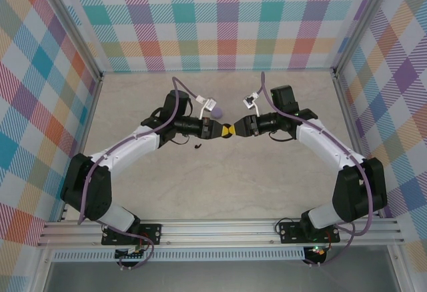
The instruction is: Insert wireless bluetooth earbuds into charging case
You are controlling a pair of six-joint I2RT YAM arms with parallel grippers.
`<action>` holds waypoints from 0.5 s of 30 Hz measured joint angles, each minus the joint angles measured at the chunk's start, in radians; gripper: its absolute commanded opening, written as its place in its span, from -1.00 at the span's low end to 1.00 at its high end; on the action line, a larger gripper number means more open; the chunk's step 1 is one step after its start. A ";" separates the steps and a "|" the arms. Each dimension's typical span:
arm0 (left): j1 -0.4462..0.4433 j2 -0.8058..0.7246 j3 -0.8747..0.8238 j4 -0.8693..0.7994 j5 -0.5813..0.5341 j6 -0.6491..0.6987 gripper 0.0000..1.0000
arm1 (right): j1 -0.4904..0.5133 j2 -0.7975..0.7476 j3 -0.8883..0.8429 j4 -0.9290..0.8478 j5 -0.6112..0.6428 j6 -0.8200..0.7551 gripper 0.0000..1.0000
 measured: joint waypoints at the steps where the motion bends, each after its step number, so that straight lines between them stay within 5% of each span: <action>1: 0.000 -0.007 0.000 -0.002 0.007 0.003 -0.68 | 0.000 0.000 0.000 0.000 -0.011 -0.005 0.12; 15: 0.001 -0.036 0.000 0.000 0.056 0.015 -0.68 | 0.001 -0.001 0.017 0.000 -0.153 -0.030 -0.11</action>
